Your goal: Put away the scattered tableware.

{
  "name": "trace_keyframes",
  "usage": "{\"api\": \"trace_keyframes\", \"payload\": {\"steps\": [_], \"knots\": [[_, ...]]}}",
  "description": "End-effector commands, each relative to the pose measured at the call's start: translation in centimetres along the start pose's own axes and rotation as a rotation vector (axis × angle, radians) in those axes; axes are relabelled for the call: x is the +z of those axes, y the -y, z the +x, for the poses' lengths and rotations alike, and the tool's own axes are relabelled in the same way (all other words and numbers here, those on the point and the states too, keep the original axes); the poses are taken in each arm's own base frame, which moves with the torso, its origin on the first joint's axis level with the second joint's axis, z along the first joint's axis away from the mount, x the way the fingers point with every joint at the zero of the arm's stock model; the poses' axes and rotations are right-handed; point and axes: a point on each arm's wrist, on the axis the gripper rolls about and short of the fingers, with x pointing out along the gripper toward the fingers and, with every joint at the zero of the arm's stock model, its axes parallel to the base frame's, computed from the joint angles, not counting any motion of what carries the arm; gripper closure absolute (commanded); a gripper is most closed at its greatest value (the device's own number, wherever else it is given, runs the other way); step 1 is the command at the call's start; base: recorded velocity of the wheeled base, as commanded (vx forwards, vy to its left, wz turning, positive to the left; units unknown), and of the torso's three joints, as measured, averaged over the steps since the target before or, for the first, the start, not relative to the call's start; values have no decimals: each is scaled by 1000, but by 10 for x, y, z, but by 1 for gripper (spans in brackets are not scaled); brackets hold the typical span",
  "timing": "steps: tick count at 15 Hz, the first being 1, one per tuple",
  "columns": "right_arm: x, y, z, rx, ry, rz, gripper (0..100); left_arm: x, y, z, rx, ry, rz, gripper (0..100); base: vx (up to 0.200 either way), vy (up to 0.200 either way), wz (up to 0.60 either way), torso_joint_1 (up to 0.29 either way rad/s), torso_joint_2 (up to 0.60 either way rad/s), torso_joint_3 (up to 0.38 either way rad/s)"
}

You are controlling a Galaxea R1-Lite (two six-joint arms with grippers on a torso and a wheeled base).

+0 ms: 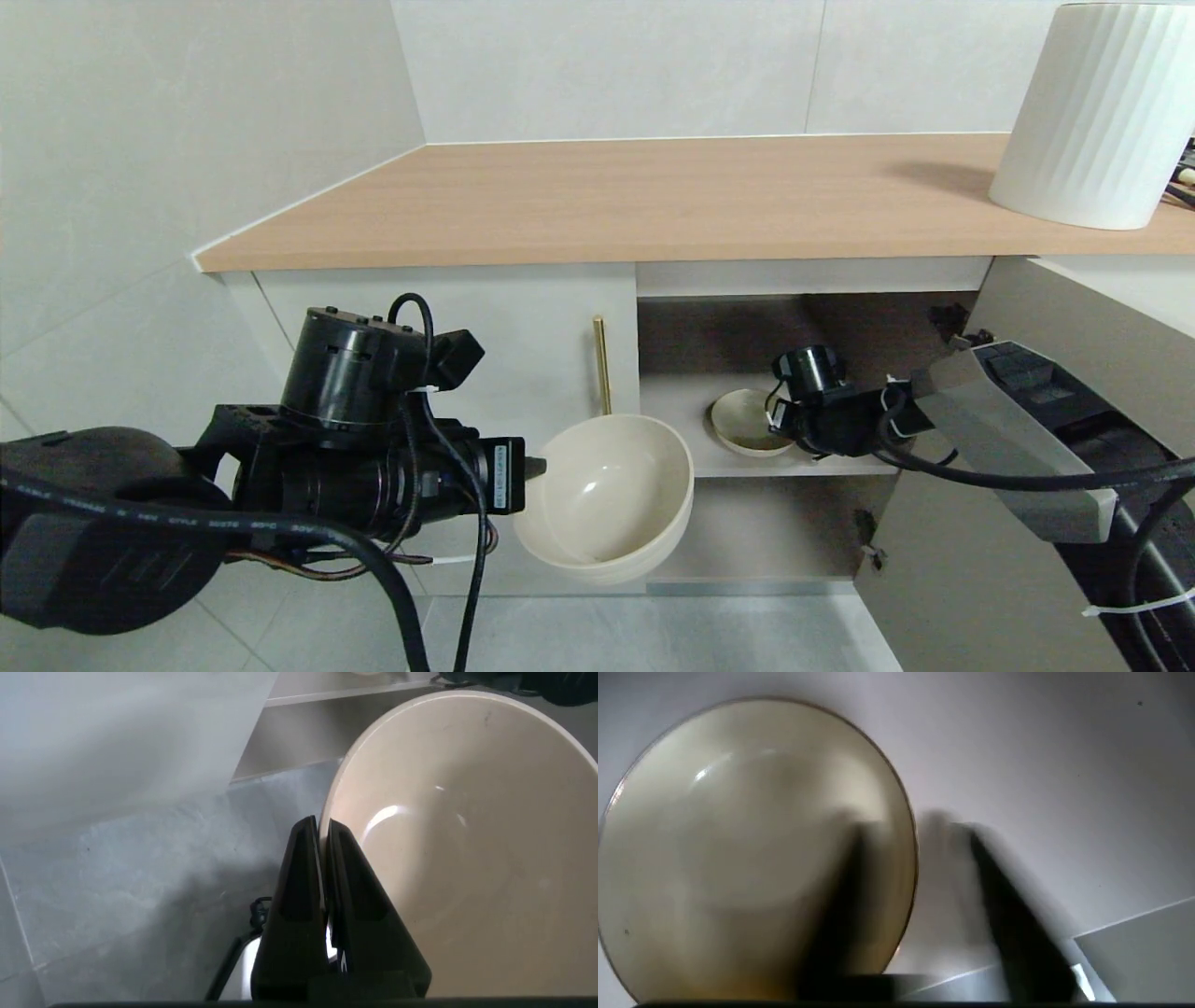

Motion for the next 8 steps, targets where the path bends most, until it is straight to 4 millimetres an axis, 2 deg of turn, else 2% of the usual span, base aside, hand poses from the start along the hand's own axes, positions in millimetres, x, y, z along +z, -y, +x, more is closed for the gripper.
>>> {"api": "trace_keyframes", "payload": {"steps": [1, 3, 5, 6, 8], "knots": [[3, -1, -1, 4, 10, 16, 0, 0, 0, 1, 4, 0, -1, 100, 0, 0, 0, 0, 0, 0], [14, 0, -9, 3, 26, 49, 0, 0, -1, 3, 6, -3, 1, 100, 0, 0, 0, 0, 0, 0], [24, 4, -33, 4, 20, 74, 0, -2, -1, 10, 28, -12, 2, 100, 0, 0, 0, 0, 0, 0], [34, 12, -67, 40, -10, 65, 0, -7, 3, 24, 59, -34, 17, 100, 0, 0, 0, 0, 0, 0], [42, 15, -121, 196, -85, 44, 0, -18, 11, 44, 150, -50, 50, 100, 0, 0, 0, 0, 0, 0]]}}
